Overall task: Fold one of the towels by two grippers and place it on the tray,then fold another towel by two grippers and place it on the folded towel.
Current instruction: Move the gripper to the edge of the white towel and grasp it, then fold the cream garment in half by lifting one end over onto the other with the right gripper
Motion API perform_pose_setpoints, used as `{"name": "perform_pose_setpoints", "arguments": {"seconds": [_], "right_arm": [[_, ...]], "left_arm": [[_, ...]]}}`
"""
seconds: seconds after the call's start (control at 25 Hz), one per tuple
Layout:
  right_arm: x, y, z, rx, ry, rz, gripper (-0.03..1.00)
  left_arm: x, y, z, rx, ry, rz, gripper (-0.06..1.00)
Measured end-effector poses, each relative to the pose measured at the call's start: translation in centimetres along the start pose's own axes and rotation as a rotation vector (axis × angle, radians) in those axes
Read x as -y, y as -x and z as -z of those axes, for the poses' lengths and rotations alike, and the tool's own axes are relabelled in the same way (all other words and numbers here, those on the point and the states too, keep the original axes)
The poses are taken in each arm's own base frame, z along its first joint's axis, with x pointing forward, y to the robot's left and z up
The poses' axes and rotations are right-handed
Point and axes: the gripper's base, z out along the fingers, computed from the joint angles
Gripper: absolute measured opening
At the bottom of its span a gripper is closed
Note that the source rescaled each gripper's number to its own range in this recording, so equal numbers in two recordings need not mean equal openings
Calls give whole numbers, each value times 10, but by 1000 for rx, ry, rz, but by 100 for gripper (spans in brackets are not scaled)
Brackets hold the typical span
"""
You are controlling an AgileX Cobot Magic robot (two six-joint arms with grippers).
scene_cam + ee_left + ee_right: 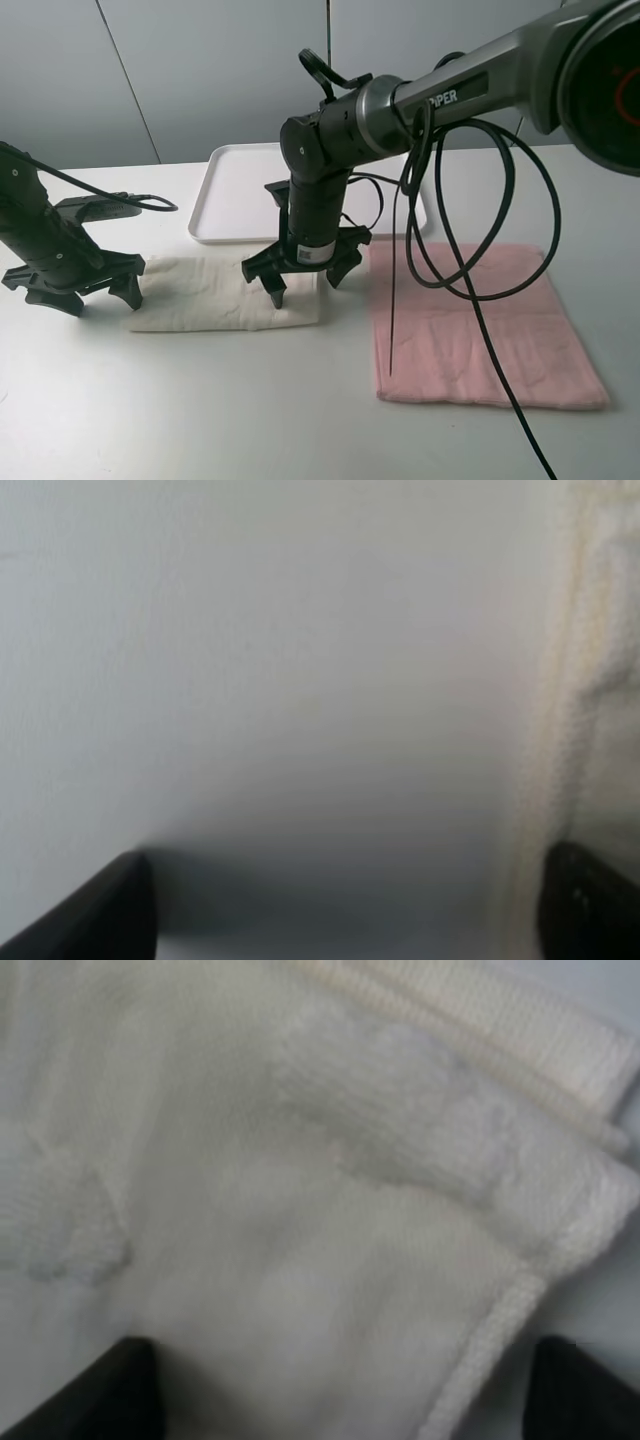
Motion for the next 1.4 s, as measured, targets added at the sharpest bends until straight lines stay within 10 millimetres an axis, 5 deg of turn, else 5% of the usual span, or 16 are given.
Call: {"name": "perform_pose_setpoints", "arguments": {"seconds": [0.36,0.96,1.4], "right_arm": [[-16,-3,-6,14,27,22,8],[-21,-3,3,50,24,52,6],[-38,-3,47,113,198,-12,6]], "left_arm": [[0,0,0,0,1,-2,100],[0,0,0,0,2,-3,100],[0,0,0,0,2,-3,100]]}}
